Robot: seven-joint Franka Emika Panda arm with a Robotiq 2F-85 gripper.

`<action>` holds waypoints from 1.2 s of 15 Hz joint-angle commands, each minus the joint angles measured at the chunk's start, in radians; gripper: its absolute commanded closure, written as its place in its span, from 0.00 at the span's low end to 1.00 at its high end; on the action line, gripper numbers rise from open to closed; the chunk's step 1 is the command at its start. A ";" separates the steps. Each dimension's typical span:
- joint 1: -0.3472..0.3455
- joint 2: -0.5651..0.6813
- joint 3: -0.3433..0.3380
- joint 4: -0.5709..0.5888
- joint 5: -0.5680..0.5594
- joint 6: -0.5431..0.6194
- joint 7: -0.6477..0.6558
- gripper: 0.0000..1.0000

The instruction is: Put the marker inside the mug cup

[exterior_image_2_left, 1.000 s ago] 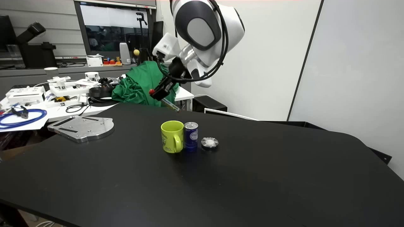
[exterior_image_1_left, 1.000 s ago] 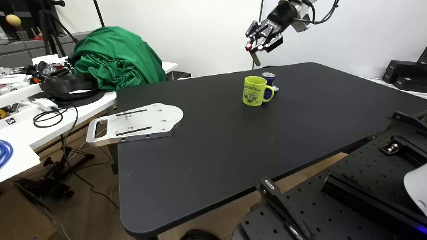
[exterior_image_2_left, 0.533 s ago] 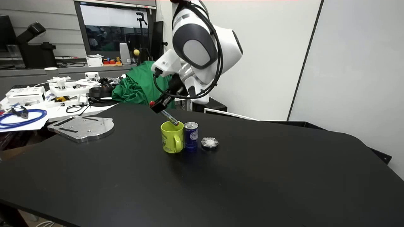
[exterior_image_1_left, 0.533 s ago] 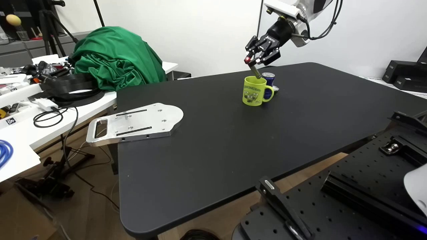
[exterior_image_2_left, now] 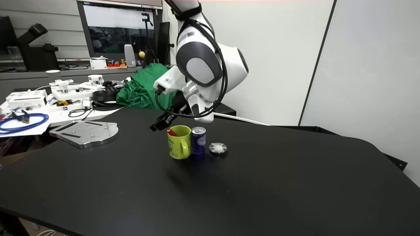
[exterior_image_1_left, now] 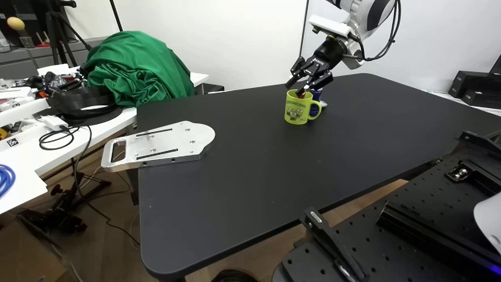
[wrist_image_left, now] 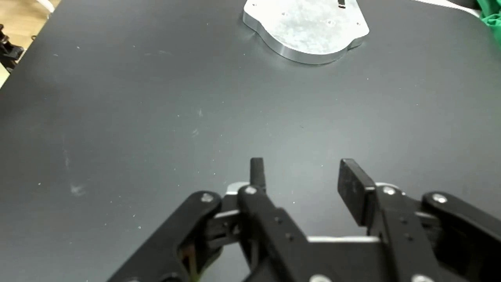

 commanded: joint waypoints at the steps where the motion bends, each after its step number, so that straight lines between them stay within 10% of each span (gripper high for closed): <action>1: 0.021 -0.023 -0.005 0.001 -0.004 0.000 0.018 0.16; 7: 0.037 -0.050 -0.010 -0.004 -0.047 -0.010 0.003 0.00; 18: -0.025 -0.041 -0.043 0.090 -0.653 -0.339 -0.273 0.00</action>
